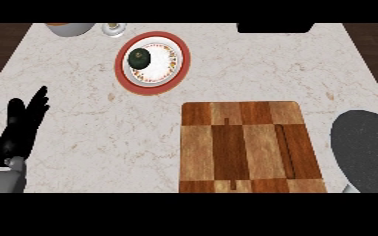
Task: Pick the lemon from the cutting board and place it in the pan
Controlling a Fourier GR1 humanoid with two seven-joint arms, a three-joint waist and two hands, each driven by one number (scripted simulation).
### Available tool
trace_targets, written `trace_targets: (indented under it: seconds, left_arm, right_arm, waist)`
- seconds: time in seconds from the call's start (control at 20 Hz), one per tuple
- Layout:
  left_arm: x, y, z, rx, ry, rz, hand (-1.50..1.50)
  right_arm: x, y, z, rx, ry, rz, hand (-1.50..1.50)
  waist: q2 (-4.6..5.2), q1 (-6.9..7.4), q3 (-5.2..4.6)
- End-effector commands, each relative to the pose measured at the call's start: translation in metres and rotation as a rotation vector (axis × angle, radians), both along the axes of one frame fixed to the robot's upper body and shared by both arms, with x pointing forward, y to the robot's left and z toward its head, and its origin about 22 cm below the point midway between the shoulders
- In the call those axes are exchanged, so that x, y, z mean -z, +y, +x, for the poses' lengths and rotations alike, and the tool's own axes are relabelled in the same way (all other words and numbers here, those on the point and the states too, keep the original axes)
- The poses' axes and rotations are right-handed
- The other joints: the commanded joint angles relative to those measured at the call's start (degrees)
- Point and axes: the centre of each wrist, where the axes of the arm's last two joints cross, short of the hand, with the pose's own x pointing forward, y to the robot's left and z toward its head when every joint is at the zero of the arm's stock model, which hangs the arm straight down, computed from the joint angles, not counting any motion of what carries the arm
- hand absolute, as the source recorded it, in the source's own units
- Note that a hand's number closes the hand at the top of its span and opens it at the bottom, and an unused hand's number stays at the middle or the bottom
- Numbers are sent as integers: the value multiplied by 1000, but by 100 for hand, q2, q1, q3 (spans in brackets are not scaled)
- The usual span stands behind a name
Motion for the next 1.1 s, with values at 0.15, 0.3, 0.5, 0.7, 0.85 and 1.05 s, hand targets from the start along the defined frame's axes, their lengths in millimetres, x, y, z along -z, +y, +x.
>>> trace_targets:
  seconds: [0.15, 0.3, 0.5, 0.7, 0.85, 1.05]
  left_arm:
    - [7, -19, -1, 23, -21, -3, 0]
    - [1, -8, 7, 14, 9, -4, 0]
    - [0, -13, 18, 38, -9, -4, 0]
    - [6, -27, 17, 30, -7, 14, 0]
    - [12, -7, 12, 22, -2, 3, 0]
    - [-8, -2, 26, 14, -19, 11, 0]
  right_arm:
    - [41, 9, 59, 10, 58, 45, 150]
    - [56, 26, 86, -9, 91, 63, 150]
    - [105, 39, 91, -65, 121, 119, 150]
    - [117, 59, 117, -76, 124, 279, -150]
    - [148, 75, 113, -99, 163, 325, -150]
    - [156, 117, 145, -122, 123, 321, -150]
  waist:
    - [23, 151, 7]
    - [26, 143, 5]
    - [38, 142, 11]
    - [37, 131, 11]
    - [50, 143, 12]
    - [32, 107, 7]
